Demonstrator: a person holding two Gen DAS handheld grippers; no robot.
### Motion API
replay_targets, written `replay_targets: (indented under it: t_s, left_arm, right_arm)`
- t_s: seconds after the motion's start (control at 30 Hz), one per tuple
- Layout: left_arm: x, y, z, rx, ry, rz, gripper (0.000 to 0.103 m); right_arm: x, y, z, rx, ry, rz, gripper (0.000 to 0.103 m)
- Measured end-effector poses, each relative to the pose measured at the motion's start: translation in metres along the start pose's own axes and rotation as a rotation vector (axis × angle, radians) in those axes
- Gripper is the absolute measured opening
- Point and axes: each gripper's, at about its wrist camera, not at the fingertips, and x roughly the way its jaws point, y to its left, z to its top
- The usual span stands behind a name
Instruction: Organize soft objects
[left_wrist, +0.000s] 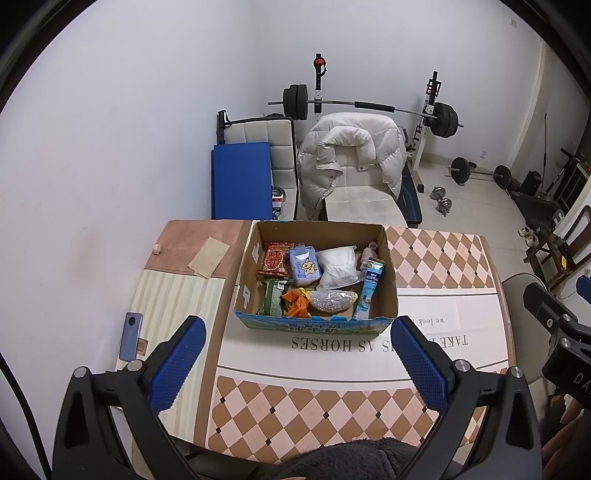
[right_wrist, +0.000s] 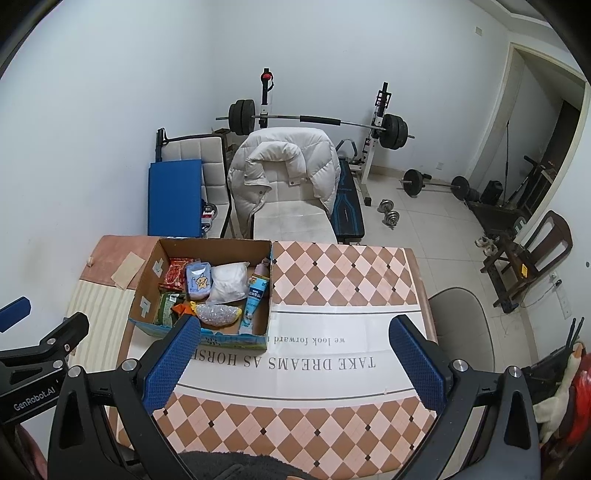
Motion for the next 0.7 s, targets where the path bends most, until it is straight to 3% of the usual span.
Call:
replay_targets:
  t_s: [0.7]
  left_arm:
    - [-0.0011,0.0005,-0.0008,-0.006,-0.003,0.005,0.103]
  right_arm:
    - [-0.0011,-0.0005,-0.0011,-0.004,-0.001,-0.002,0.103]
